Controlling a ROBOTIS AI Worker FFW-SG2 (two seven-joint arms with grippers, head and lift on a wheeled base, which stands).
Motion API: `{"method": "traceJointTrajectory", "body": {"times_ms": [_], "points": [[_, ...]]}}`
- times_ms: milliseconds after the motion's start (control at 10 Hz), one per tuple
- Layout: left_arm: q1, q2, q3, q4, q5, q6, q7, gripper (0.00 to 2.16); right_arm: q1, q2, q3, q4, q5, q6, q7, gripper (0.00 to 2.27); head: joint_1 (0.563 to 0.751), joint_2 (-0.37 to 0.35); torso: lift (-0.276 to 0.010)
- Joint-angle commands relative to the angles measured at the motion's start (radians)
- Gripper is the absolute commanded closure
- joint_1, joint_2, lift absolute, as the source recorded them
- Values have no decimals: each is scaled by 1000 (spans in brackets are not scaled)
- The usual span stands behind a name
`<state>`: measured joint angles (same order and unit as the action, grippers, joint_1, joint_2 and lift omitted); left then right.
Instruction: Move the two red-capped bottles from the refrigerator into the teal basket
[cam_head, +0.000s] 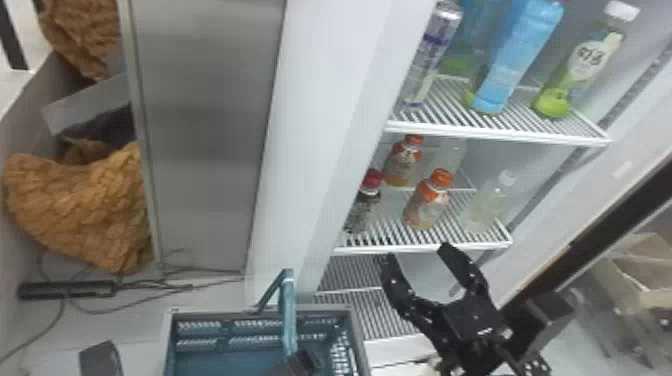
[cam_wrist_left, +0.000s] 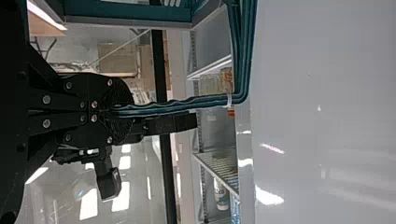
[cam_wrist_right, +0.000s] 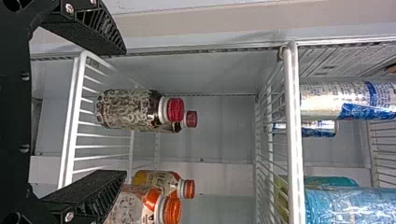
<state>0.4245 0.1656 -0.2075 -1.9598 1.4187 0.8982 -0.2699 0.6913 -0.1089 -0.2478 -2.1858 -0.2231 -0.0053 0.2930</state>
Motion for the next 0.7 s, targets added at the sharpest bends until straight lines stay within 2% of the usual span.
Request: {"method": "traceJointTrajectory", "body": {"times_ms": [0,600], "points": [[0,0,-2,0,1,0,0,1154,-2,0,-1,0,2,-2,-2,104,695,-350,-224],[7,0,2,0,1,-5,0,1154,-11,-2,1,17,10,-7,-9,104,695,-350,-224]]}}
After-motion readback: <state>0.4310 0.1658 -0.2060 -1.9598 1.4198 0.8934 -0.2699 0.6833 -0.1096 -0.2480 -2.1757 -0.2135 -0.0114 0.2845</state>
